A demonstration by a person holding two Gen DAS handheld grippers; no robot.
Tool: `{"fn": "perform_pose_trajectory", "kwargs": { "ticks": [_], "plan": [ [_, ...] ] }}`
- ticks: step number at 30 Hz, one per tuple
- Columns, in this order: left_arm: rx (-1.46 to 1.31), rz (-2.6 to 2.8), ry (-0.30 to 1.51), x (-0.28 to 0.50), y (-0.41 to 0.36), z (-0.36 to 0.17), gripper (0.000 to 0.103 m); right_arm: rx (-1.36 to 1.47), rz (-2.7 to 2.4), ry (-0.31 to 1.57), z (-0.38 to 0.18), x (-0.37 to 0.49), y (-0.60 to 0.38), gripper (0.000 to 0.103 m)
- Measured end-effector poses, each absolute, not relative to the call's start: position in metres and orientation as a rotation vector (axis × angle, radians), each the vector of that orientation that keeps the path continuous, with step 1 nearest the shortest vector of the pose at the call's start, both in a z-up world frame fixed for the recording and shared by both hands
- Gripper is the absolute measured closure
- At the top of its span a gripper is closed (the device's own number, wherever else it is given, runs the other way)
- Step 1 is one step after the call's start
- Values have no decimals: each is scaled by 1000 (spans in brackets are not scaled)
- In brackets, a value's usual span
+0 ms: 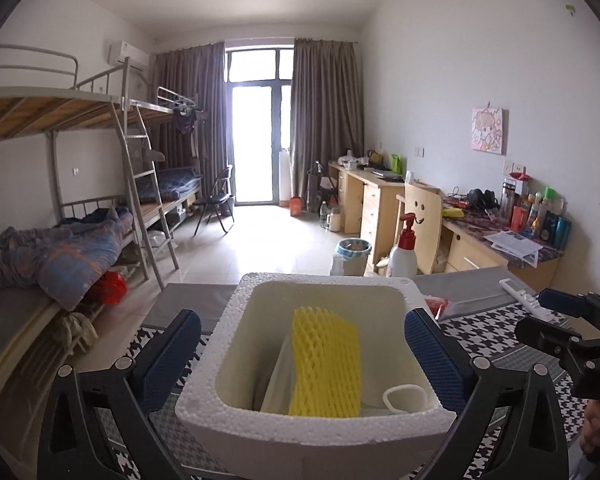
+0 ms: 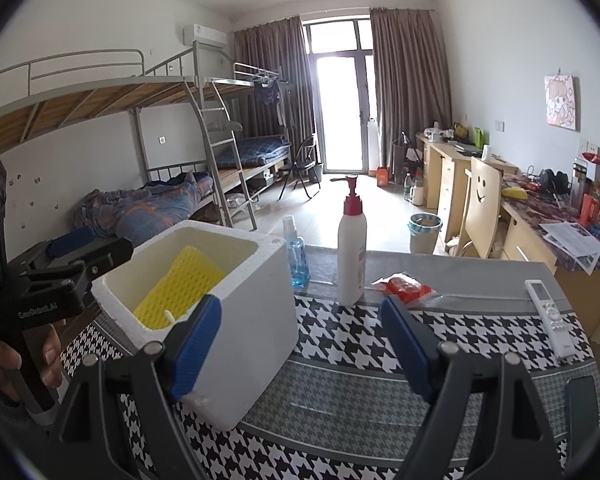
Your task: Organize soft objects
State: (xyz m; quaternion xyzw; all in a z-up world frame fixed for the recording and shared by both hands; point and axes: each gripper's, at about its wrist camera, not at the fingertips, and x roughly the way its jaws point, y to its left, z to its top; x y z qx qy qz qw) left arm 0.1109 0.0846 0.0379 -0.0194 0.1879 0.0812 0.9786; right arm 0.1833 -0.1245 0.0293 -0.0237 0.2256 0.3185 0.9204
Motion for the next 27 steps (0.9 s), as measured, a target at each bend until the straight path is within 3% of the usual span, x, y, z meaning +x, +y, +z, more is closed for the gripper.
{"fn": "perform_pose_trajectory", "kwargs": {
  "ticks": [6, 20, 27],
  "plan": [
    [-41, 162, 352, 98, 80, 43, 1, -43, 657, 431, 32, 169, -132, 18],
    [-11, 139, 272, 58, 54, 53, 1, -25, 657, 360, 38, 141, -145, 1],
    [-10, 121, 246, 43, 47, 55, 1, -26, 676, 341, 41, 132, -148, 1]
  ]
}}
